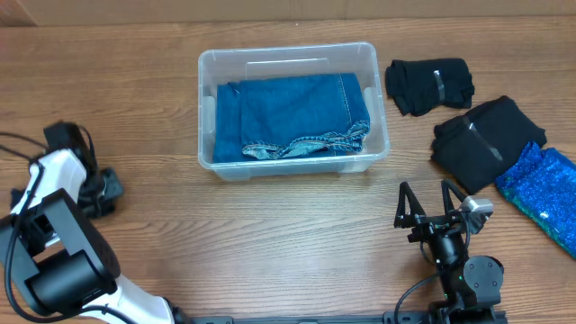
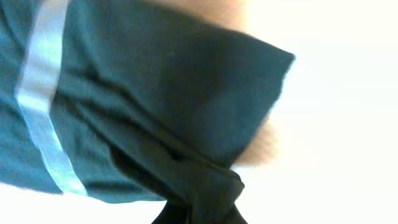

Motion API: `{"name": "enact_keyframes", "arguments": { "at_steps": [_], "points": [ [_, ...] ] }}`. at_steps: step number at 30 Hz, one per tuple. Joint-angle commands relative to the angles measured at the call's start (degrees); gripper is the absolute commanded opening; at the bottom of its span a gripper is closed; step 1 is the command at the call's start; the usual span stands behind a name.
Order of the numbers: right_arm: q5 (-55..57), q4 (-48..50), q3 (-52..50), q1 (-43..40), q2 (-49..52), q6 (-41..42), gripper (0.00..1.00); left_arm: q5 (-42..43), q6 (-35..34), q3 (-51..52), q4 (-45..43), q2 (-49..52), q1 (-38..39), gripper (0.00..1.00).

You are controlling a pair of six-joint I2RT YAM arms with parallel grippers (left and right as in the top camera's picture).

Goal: Pack container
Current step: 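Move the left gripper to the small black cloth and grasp it, then carry the black cloth with the left gripper into the bin's left side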

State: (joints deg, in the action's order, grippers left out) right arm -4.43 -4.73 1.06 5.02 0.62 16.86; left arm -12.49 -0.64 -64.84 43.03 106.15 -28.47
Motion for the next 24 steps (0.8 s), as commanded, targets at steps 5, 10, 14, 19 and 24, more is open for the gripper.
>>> {"name": "enact_keyframes", "arguments": {
  "at_steps": [5, 10, 14, 19, 24],
  "points": [
    [0.5, 0.28, -0.61, 0.44, -0.46, -0.13, 1.0, 12.57, 1.81, -27.39, 13.27, 0.59, 8.61, 0.04],
    [0.5, 0.31, -0.61, 0.44, -0.46, -0.13, 1.0, 13.03, 3.5, -40.0, 19.58, 0.57, 13.62, 0.04],
    [0.5, 0.28, -0.61, 0.44, -0.46, -0.13, 1.0, 15.41, 8.94, -48.04, 22.36, 0.57, 17.46, 0.04],
    [0.5, 0.28, -0.61, 0.44, -0.46, -0.13, 1.0, 15.3, 18.84, -59.6, 25.81, 0.57, 25.24, 0.04],
    [0.5, 0.28, -0.61, 0.44, -0.46, -0.13, 1.0, 14.82, 24.02, -68.13, 26.71, 0.57, 33.16, 0.04]
  ]
}}
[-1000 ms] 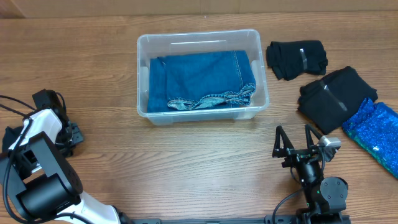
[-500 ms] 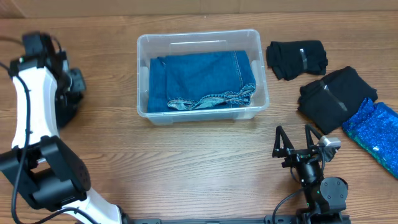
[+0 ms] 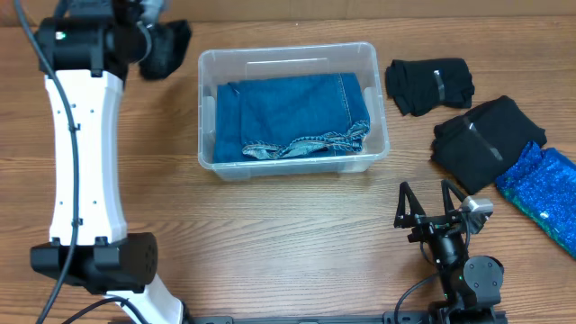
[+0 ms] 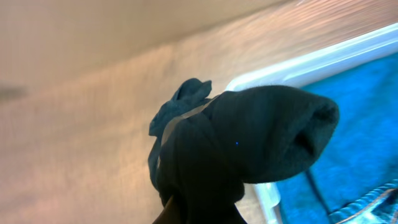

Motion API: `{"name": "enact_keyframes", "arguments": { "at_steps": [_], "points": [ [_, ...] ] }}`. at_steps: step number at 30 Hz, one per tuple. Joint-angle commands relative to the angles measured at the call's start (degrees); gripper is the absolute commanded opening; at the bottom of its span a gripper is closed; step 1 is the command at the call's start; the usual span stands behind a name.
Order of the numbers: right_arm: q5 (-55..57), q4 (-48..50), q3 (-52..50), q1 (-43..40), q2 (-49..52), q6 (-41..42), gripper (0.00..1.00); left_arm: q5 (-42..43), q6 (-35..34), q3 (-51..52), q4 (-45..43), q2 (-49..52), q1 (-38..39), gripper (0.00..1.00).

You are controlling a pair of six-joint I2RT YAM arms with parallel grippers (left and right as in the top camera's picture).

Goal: Pack container
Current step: 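Carry the black cloth with the left gripper into the bin's left side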

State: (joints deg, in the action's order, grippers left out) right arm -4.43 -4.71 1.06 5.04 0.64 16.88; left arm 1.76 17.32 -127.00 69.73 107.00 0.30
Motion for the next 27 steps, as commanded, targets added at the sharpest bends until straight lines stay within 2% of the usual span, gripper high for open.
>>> {"name": "enact_keyframes", "arguments": {
  "at_steps": [1, 10, 15, 18, 22, 27],
  "points": [
    [0.5, 0.26, -0.61, 0.42, -0.48, -0.15, 1.0, 0.57, 6.1, -7.61, -0.02, -0.28, 6.16, 0.04],
    [0.5, 0.26, -0.61, 0.42, -0.48, -0.15, 1.0, -0.39, 5.77, -9.53, 0.48, 0.31, 14.73, 0.04],
    [0.5, 0.28, -0.61, 0.42, -0.48, -0.15, 1.0, -1.11, 4.74, -8.26, 3.69, 0.59, 15.5, 0.04],
    [0.5, 0.28, -0.61, 0.42, -0.48, -0.15, 1.0, -2.82, 6.4, -4.96, 5.29, 0.59, 15.39, 0.04],
    [0.5, 0.26, -0.61, 0.42, -0.48, -0.15, 1.0, -2.84, 9.81, 0.59, 2.73, 0.59, 15.37, 0.04],
    [0.5, 0.28, -0.61, 0.42, -0.48, -0.15, 1.0, -6.88, 9.94, 6.54, -3.26, 0.61, 15.04, 0.04]
  ]
}}
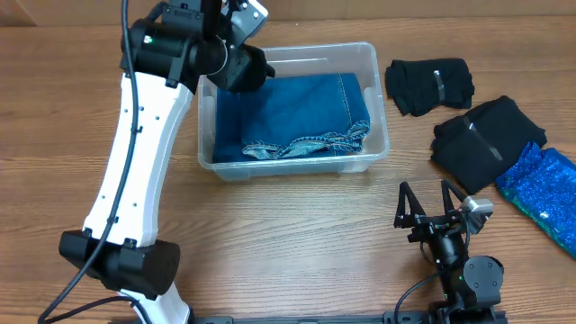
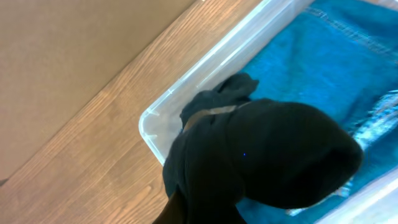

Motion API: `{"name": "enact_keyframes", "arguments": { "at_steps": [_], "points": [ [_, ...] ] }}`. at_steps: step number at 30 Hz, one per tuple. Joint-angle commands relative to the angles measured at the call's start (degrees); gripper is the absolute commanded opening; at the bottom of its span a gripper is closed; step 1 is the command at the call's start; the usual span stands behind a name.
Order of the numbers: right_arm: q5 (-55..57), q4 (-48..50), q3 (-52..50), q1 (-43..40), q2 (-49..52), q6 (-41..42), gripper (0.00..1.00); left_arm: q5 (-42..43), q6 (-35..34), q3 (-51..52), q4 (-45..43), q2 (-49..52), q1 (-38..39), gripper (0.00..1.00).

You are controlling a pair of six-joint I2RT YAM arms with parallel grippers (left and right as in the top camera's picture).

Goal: Pack container
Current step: 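Carry the black cloth with the left gripper into the bin's left side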

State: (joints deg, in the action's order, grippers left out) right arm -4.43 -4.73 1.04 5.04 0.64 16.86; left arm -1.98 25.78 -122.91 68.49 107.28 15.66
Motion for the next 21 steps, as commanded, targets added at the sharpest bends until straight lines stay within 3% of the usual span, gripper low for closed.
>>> {"name": "enact_keyframes", "arguments": {
  "at_steps": [1, 6, 15, 21],
  "points": [
    [0.5, 0.28, -0.59, 0.42, -0.48, -0.13, 1.0, -3.13, 1.51, 3.1, -2.78, 0.35, -0.7, 0.04],
    [0.5, 0.28, -0.59, 0.42, -0.48, -0.13, 1.0, -2.45, 2.78, 6.58, -7.02, 0.42, -2.93, 0.04],
    [0.52, 0.28, -0.59, 0.42, -0.48, -0.13, 1.0, -0.5, 2.97, 7.04, -6.8, 3.74, -2.97, 0.04],
    [0.5, 0.28, -0.59, 0.42, -0.48, -0.13, 1.0, 0.76, 1.14, 7.04, -1.66, 5.88, -2.89, 0.04]
  ]
}}
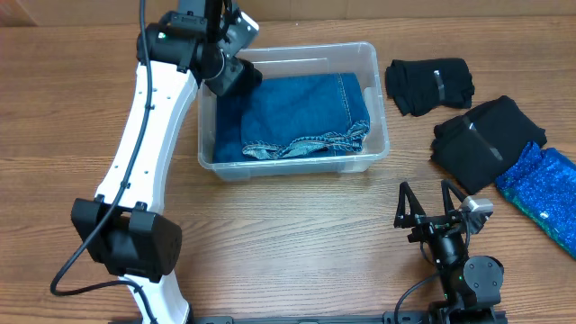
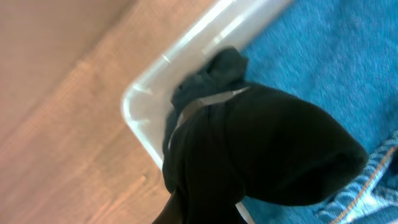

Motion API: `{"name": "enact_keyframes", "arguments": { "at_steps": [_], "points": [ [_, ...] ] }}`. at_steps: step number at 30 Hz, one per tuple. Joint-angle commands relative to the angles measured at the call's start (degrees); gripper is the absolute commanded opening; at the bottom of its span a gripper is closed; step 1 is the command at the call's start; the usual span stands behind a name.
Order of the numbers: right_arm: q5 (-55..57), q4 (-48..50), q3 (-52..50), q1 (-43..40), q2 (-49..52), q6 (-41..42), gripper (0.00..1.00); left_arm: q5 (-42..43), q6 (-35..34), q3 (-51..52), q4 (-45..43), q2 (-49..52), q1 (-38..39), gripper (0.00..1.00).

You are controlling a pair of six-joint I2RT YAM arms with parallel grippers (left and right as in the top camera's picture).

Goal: Pack container
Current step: 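Carry the black cloth with the left gripper into the bin's left side, then release the black cloth and raise the left gripper out of the bin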

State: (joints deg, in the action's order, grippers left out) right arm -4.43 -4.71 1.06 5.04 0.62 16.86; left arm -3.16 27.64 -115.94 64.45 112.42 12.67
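A clear plastic container (image 1: 382,108) stands at the table's middle back with folded blue jeans (image 1: 297,112) inside. My left gripper (image 1: 227,74) hangs over the container's back left corner, shut on a bundled black garment (image 2: 261,149) with a grey stripe. The cloth hides its fingers in the left wrist view. The bundle hangs just over the corner rim (image 2: 186,43), next to the jeans (image 2: 336,68). My right gripper (image 1: 423,200) rests near the front edge at the right, fingers spread, holding nothing.
Two folded black garments (image 1: 430,85) (image 1: 486,142) lie right of the container. A glittery blue item (image 1: 544,193) lies at the far right edge. Bare wood lies left of and in front of the container.
My left gripper, still holding the black bundle, has shifted slightly left and sits lower and closer to the container's back left corner. The right arm has not moved.
My left gripper was low at the table's far left, shut on the black garment. It then held the garment high at the back, left of the container, then over the container's back left part. Now the garment is close over that corner.
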Motion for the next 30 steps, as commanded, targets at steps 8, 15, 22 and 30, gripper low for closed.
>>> {"name": "enact_keyframes", "arguments": {
  "at_steps": [8, 15, 22, 30],
  "points": [
    [0.5, 0.28, -0.61, 0.42, -0.46, -0.13, 1.0, 10.1, -5.42, -0.04, 12.2, 0.66, 0.11, 0.41],
    [0.5, 0.26, -0.61, 0.42, -0.46, -0.13, 1.0, 22.03, -5.62, -0.11, 22.77, 0.61, 0.13, 0.47],
    [0.52, 0.26, -0.61, 0.42, -0.46, -0.13, 1.0, 18.45, -5.46, -0.09, 17.35, 0.61, 0.2, 0.45],
    [0.5, 0.26, -0.61, 0.42, -0.46, -0.13, 1.0, 14.56, -15.04, -8.55, 13.31, -3.39, -3.5, 0.87]
  ]
}}
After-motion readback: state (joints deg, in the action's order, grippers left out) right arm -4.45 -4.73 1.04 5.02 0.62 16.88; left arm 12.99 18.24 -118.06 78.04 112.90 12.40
